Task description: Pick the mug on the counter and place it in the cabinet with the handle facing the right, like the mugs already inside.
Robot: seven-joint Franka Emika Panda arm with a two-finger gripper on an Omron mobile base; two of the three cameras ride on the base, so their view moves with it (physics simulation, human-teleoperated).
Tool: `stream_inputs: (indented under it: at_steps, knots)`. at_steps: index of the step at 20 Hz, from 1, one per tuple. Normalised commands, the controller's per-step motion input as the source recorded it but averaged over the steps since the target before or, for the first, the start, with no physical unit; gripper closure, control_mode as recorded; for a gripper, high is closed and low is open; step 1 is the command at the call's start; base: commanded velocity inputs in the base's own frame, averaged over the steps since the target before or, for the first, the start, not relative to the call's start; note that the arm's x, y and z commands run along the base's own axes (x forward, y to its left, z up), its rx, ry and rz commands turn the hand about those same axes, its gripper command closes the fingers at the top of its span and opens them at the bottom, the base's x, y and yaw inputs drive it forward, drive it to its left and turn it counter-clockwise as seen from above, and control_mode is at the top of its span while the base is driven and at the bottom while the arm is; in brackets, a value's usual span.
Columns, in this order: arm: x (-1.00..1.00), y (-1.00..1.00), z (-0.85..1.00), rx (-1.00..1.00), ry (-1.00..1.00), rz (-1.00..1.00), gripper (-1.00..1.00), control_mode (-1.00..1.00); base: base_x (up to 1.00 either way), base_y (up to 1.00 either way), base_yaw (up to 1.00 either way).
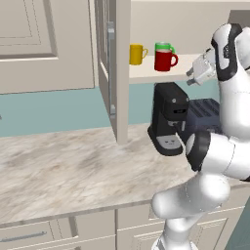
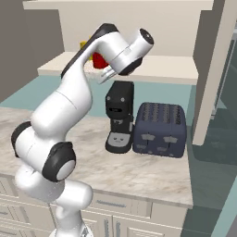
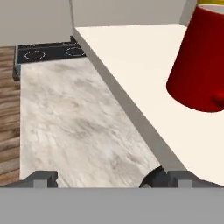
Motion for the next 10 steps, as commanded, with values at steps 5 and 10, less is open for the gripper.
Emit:
stream_inputs:
  at_steps: [5, 10]
  knots:
    - [-0.91, 0.01, -0.18, 0.0, -0.16, 0.0, -1.0, -1.0, 0.0, 0.0, 0.0]
    - [-0.75, 0.02, -0.03, 0.0, -0.15, 0.0, -1.0, -1.0, 0.0, 0.0, 0.0]
